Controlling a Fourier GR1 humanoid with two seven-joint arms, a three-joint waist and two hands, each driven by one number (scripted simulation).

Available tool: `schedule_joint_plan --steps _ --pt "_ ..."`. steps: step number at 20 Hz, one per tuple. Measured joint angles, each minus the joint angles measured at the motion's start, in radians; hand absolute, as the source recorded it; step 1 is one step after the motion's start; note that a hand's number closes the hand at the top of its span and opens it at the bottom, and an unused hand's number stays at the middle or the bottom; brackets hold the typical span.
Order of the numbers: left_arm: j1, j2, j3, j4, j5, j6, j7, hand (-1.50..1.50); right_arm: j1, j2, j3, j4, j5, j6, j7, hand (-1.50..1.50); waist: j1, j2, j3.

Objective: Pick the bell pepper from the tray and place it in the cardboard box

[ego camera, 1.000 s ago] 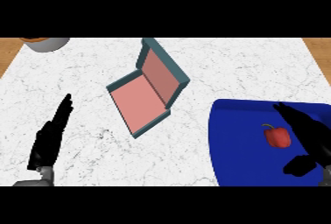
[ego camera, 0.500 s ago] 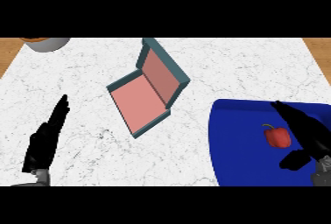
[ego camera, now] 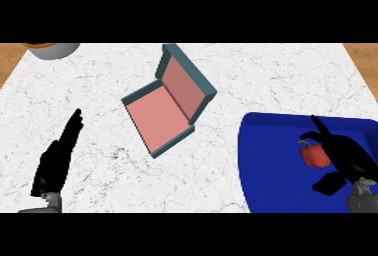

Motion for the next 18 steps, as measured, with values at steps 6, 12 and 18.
schedule_joint_plan --steps 6,12,18 --pt "-0.005 0.003 0.011 -0.009 -0.002 -0.010 0.012 0.00 0.018 0.001 0.008 -0.035 0.091 -0.130 -0.014 1.50 -0.003 -0.001 -0.001" --pt "0.014 -0.009 0.005 -0.050 -0.016 -0.011 0.037 0.00 -0.018 0.041 0.018 -0.048 0.145 -0.161 0.015 1.50 0.000 0.002 0.002" --pt "0.006 -0.022 0.008 -0.023 -0.022 -0.009 0.016 0.00 -0.032 0.183 0.103 -0.133 0.216 -0.099 0.208 1.50 0.000 0.004 0.005"
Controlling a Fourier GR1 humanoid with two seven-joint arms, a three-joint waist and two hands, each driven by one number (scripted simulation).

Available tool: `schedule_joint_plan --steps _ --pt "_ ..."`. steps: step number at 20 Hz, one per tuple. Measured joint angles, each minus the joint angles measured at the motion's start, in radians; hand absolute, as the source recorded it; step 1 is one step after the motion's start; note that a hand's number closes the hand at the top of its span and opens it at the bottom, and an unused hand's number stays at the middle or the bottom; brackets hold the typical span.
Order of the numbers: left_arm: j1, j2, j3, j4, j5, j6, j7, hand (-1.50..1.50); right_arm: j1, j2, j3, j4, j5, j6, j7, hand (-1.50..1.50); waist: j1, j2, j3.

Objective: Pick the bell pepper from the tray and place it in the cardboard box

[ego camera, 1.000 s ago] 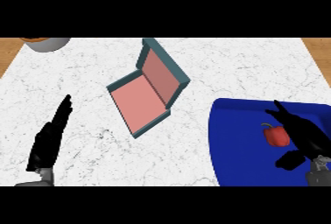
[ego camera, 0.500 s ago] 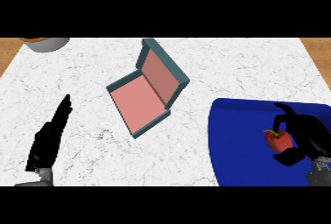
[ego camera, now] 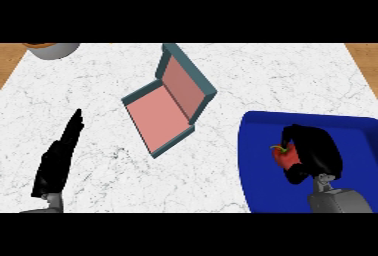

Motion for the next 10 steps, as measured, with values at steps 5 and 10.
schedule_joint_plan --steps 5,10 --pt "-0.027 0.018 0.027 0.014 0.013 -0.021 0.000 0.00 0.000 0.034 0.026 -0.119 0.038 0.046 0.086 1.50 -0.001 0.000 0.001" --pt "-0.019 0.008 0.025 -0.002 0.008 -0.018 0.016 0.00 -0.010 0.046 0.012 -0.269 0.000 0.107 0.107 1.50 -0.004 -0.001 0.001"
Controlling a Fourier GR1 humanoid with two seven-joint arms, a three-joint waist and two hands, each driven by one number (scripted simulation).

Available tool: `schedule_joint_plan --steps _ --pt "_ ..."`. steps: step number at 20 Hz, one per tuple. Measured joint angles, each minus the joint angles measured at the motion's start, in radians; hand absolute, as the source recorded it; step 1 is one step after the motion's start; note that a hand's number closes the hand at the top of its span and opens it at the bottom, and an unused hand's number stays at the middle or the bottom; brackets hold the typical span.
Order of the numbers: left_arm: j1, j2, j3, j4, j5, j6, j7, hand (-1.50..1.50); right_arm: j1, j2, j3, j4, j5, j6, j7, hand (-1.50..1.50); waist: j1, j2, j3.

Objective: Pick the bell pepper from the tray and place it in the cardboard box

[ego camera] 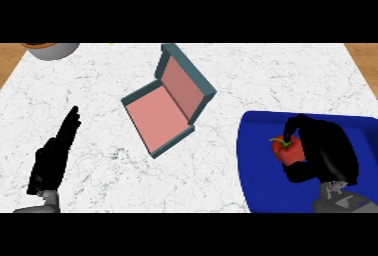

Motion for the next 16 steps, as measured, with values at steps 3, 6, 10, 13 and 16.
schedule_joint_plan --steps 3,6,10,13,16 --pt "0.002 0.001 -0.002 0.003 -0.002 -0.003 -0.001 0.00 -0.039 0.052 -0.007 -0.072 -0.074 -0.009 -0.019 1.50 0.001 0.000 0.000" --pt "0.013 -0.005 -0.008 0.004 -0.009 0.000 -0.014 0.00 -0.089 0.104 -0.011 -0.121 -0.150 -0.016 -0.034 1.50 0.004 0.000 0.000" --pt "0.008 -0.002 -0.008 0.003 -0.012 -0.003 -0.012 0.00 -0.170 0.140 0.024 -0.171 -0.241 -0.014 0.005 1.50 0.007 0.000 0.000" --pt "0.013 -0.010 -0.015 -0.006 -0.014 -0.005 -0.012 0.00 -0.272 0.151 0.030 -0.135 -0.292 -0.020 0.037 1.50 0.010 0.001 0.000" --pt "0.004 -0.006 -0.007 -0.007 -0.013 -0.006 -0.002 0.00 -0.385 0.157 0.062 -0.074 -0.328 -0.052 0.110 1.50 0.012 0.002 0.000"
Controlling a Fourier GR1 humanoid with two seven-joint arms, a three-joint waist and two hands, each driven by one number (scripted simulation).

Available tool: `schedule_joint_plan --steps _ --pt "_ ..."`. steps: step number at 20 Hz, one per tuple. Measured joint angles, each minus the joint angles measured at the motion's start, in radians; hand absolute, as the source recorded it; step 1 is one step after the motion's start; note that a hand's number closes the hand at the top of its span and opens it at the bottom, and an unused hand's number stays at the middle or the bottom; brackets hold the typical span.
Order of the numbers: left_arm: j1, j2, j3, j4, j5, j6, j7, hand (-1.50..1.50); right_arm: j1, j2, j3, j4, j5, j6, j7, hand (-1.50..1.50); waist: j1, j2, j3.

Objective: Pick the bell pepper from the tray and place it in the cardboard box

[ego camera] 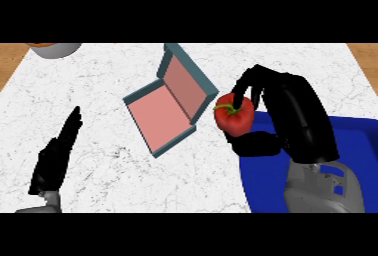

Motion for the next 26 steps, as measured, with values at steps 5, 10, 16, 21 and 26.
schedule_joint_plan --steps 5,10,16,21,26 --pt "-0.027 0.001 0.011 0.046 0.001 -0.002 -0.022 0.00 -0.209 0.004 0.021 0.168 -0.041 -0.049 0.109 1.50 0.004 0.001 -0.001" --pt "-0.020 -0.002 0.006 0.034 -0.002 -0.006 -0.021 0.00 -0.368 0.005 0.049 0.385 -0.075 -0.135 0.155 1.50 0.010 0.002 0.000" --pt "-0.022 -0.011 -0.010 0.020 -0.014 -0.007 -0.012 0.00 -0.504 0.005 0.134 0.676 -0.165 -0.292 0.174 1.50 0.023 0.005 0.000" --pt "-0.025 -0.013 -0.010 0.021 -0.014 -0.010 -0.016 0.00 -0.596 0.005 0.180 0.916 -0.247 -0.383 0.136 1.50 0.029 0.007 -0.001" --pt "-0.043 -0.016 -0.014 0.034 -0.016 -0.013 -0.021 0.00 -0.649 0.005 0.228 1.111 -0.362 -0.494 0.108 -1.50 0.045 0.012 -0.001"
